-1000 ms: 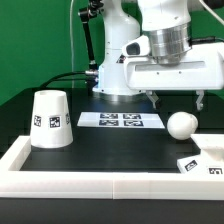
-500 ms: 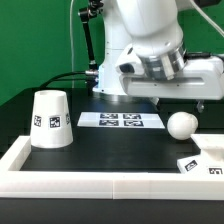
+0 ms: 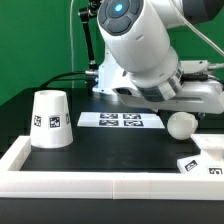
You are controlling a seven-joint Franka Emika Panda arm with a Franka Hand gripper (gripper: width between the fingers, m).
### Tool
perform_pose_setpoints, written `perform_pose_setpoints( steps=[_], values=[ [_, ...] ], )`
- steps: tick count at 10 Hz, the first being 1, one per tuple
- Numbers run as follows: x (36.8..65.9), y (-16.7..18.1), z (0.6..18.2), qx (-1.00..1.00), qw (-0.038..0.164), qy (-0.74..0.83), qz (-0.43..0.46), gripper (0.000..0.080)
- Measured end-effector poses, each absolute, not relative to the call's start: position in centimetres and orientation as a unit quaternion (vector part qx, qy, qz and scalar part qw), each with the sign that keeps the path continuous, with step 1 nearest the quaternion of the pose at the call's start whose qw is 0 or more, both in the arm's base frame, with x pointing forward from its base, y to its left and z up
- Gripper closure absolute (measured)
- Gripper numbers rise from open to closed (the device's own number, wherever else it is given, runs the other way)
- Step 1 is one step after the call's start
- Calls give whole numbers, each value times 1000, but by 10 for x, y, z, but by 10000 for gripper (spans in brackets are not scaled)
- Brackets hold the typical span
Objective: Assemble lamp
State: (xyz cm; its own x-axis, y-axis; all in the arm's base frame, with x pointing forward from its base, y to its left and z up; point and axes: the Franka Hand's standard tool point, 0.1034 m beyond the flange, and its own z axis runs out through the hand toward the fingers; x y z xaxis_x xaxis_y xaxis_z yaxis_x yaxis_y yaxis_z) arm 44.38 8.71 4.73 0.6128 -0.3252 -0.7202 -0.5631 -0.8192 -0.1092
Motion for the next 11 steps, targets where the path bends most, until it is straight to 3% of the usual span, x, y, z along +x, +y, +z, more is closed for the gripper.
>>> perform_pose_setpoints(
  steps=[6,9,10,11],
  values=[
    [426,91,15,-880,154,255,371,101],
    [418,95,11,-879,148,256,374,101],
    [418,95,11,-879,148,255,375,191],
    [420,96,11,-879,149,255,374,223]
  ],
)
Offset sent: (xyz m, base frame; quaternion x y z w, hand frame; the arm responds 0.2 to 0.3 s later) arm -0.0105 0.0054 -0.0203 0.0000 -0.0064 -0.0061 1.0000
